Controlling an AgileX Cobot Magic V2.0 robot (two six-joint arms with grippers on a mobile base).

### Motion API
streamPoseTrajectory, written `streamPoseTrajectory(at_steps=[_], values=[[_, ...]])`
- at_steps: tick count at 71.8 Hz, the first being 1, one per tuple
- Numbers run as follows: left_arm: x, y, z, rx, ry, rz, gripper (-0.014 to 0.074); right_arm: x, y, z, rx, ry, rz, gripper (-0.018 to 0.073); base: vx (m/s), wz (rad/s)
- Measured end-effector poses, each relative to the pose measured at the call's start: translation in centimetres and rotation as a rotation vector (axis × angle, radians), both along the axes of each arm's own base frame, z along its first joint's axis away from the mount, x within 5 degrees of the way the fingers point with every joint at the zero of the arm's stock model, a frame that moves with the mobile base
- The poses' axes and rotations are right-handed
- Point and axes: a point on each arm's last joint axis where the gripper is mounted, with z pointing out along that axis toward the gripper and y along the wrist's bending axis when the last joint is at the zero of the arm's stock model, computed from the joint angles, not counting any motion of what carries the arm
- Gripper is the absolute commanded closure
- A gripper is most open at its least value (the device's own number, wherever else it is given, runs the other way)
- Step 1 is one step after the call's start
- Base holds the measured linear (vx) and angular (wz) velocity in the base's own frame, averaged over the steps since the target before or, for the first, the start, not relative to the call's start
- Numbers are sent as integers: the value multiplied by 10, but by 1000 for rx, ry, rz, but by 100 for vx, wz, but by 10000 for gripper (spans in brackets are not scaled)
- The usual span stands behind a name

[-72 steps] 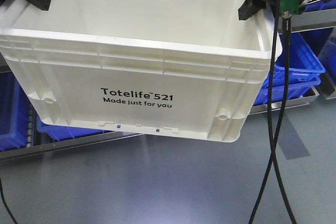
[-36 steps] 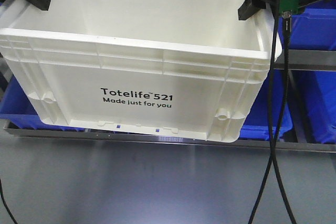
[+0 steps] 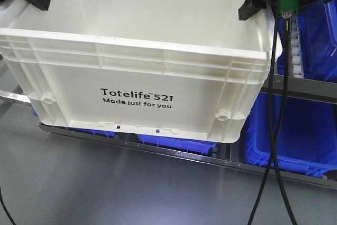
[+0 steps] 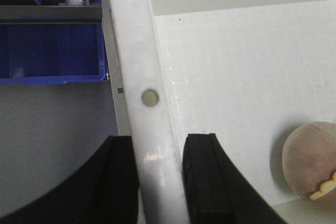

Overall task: Place moving items into box and shelve
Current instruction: 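Hold the crate while the base drives up to the shelf rack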

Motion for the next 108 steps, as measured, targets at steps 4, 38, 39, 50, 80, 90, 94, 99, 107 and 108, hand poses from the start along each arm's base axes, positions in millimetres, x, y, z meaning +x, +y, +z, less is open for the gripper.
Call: streamPoseTrajectory(at_steps=[4, 38, 39, 50, 80, 90, 94, 99, 107, 108], values=[[0, 0, 0, 0, 0, 0, 614, 0, 0, 0, 0, 0, 0, 571, 21, 16], [0, 0, 0, -1, 0, 0, 614, 0, 0, 0, -1, 0, 0, 571, 22, 5], [0, 0, 0, -1, 0, 0, 614, 0, 0, 0, -1, 0, 0, 571, 19, -4], [0, 0, 0, -1, 0, 0, 614, 0, 0, 0, 0, -1, 0, 571, 18, -7], [0, 0, 0, 0, 0, 0, 614, 0, 0, 0, 0, -2, 0, 571, 12, -14], [0, 0, 0, 0, 0, 0, 614, 0, 0, 0, 0, -2, 0, 571, 5, -18], [0, 0, 0, -2, 0, -1, 614, 0, 0, 0, 0, -2, 0, 571, 4, -15], [0, 0, 0, -2, 0, -1, 614, 0, 0, 0, 0, -2, 0, 571, 4, -15], [0, 0, 0, -2, 0, -1, 614, 0, 0, 0, 0, -2, 0, 571, 4, -14], [0, 0, 0, -2, 0, -1, 614, 0, 0, 0, 0, -2, 0, 571, 3, -13]])
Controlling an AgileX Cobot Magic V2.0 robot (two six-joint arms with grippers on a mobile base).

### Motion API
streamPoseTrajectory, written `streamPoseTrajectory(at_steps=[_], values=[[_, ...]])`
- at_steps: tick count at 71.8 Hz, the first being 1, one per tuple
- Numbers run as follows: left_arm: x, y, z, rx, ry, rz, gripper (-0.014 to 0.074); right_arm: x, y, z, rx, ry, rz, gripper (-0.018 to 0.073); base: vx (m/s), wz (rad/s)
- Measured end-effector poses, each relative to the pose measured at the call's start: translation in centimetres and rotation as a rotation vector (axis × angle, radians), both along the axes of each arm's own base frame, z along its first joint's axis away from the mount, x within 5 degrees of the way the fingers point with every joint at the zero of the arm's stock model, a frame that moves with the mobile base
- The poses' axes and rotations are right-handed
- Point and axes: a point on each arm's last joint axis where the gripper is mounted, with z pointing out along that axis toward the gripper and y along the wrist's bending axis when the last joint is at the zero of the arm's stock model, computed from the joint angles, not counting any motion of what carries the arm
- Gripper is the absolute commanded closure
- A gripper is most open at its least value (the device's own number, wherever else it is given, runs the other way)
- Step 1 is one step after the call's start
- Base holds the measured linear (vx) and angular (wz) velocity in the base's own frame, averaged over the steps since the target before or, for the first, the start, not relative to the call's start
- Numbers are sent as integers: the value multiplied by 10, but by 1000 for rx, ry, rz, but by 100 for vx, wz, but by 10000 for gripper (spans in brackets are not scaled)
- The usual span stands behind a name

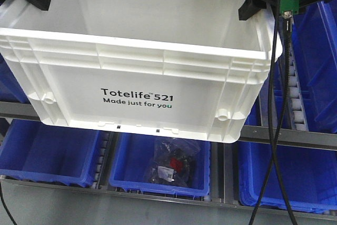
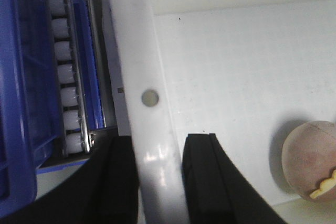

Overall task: Place moving items into box and shelve
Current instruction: 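Hold the crate while the base drives up to the shelf rack, then push the held crate forward onto the shelf roller track with both grippers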

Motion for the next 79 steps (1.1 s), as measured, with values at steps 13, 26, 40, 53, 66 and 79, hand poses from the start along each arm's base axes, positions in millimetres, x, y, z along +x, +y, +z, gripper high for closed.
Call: streamPoseTrajectory(at_steps=[13, 26, 40, 53, 66, 79], values=[[0, 0, 0, 0, 0, 0, 614, 0, 0, 0, 0, 0, 0, 571, 3, -13], [0, 0, 0, 0, 0, 0, 614, 0, 0, 0, 0, 0, 0, 571, 3, -13], [0, 0, 0, 0, 0, 0, 614, 0, 0, 0, 0, 0, 0, 571, 3, -12], [0, 0, 0, 0, 0, 0, 614, 0, 0, 0, 0, 0, 0, 571, 2, -9], [0, 0, 0, 0, 0, 0, 614, 0, 0, 0, 0, 1, 0, 571, 1, -3], [0, 0, 0, 0, 0, 0, 614, 0, 0, 0, 0, 1, 0, 571, 0, 0]])
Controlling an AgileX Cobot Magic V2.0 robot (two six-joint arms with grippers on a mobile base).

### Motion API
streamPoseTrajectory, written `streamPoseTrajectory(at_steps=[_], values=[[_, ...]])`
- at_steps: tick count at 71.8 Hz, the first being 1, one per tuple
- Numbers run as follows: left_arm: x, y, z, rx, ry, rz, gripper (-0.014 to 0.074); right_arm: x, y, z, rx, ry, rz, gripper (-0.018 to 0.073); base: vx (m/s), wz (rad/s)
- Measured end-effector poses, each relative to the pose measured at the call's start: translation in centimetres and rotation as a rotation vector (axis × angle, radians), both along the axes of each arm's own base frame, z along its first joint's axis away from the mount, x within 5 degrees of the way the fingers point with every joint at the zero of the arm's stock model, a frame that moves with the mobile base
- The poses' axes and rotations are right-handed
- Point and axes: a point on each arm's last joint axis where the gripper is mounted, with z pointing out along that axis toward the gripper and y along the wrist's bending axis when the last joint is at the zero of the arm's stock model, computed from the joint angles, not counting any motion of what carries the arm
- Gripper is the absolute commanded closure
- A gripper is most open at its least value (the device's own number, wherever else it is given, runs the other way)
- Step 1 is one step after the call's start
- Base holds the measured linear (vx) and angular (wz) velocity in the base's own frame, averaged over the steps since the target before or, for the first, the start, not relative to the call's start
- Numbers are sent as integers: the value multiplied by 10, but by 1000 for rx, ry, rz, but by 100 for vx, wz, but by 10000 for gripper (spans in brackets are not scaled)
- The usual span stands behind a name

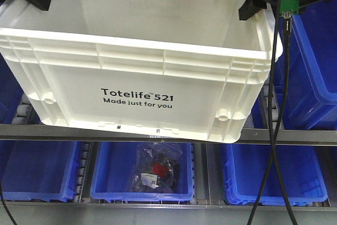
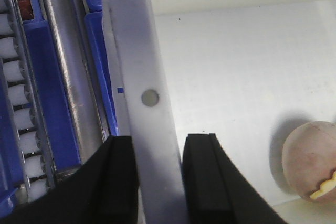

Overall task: Place moving items into box and shelve
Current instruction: 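Push the held crate forward onto the shelf roller track with both grippers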

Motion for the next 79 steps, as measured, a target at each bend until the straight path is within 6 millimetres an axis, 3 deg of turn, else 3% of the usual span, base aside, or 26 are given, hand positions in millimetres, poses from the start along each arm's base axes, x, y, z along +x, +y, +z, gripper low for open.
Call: streamPoseTrajectory(at_steps=[79], values=[[1, 0, -1, -1, 2, 1, 614, 1, 0, -1, -1, 3, 0, 571, 0, 0]])
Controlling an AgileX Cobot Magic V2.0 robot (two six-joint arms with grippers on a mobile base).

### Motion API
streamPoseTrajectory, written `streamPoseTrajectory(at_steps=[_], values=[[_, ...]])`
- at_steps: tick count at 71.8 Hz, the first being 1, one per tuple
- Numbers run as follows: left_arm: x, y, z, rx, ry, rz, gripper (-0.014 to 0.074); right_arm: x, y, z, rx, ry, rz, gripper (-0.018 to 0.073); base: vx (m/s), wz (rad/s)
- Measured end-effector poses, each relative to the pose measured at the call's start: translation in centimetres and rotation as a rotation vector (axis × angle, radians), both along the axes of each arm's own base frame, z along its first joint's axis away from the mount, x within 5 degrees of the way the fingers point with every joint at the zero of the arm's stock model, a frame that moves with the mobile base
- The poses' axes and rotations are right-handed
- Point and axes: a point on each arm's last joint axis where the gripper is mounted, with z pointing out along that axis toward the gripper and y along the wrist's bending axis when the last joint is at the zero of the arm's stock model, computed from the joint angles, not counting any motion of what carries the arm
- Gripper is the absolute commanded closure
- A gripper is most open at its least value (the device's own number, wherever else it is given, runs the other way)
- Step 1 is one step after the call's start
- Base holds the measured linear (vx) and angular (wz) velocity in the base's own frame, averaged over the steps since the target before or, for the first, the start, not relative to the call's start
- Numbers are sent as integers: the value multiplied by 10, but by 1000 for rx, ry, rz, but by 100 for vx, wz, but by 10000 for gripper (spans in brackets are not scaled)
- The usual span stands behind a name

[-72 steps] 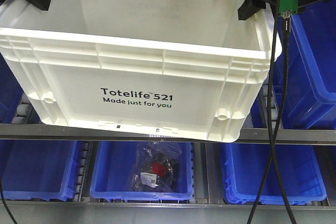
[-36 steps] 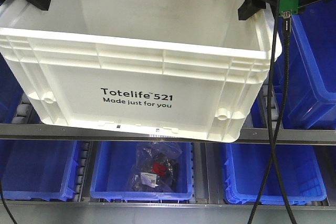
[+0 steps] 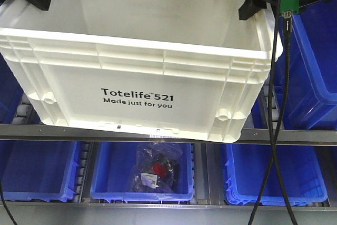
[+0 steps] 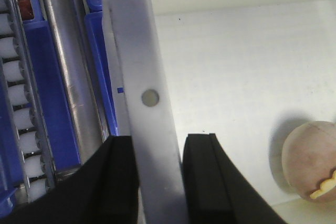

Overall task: Place moving items into box and shelve
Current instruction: 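Push the held crate forward onto the shelf roller track with both grippers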

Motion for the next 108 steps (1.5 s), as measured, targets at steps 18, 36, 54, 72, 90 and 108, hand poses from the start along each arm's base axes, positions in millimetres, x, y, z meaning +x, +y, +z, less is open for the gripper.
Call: streamPoseTrajectory(at_steps=[18, 36, 54, 72, 90, 108], values=[[7, 1, -22, 13, 61, 6, 614, 15, 5, -21, -39, 44, 49, 571, 0, 0], [7, 1, -49, 16, 131, 8, 614, 20, 6, -26, -50, 30, 62, 571, 0, 0], [11, 1, -49, 13, 82, 17, 614, 26, 7, -27, -47, -13, 59, 571, 0, 0], [17, 3, -47, 17, 18, 35, 614, 40, 10, -44, -55, 3, 70, 571, 0, 0], [26, 4, -53, 23, 2, 43, 614, 50, 12, -52, -54, -28, 75, 571, 0, 0], [38, 3, -69, 18, 31, 50, 614, 55, 12, -49, -47, -86, 66, 571, 0, 0]])
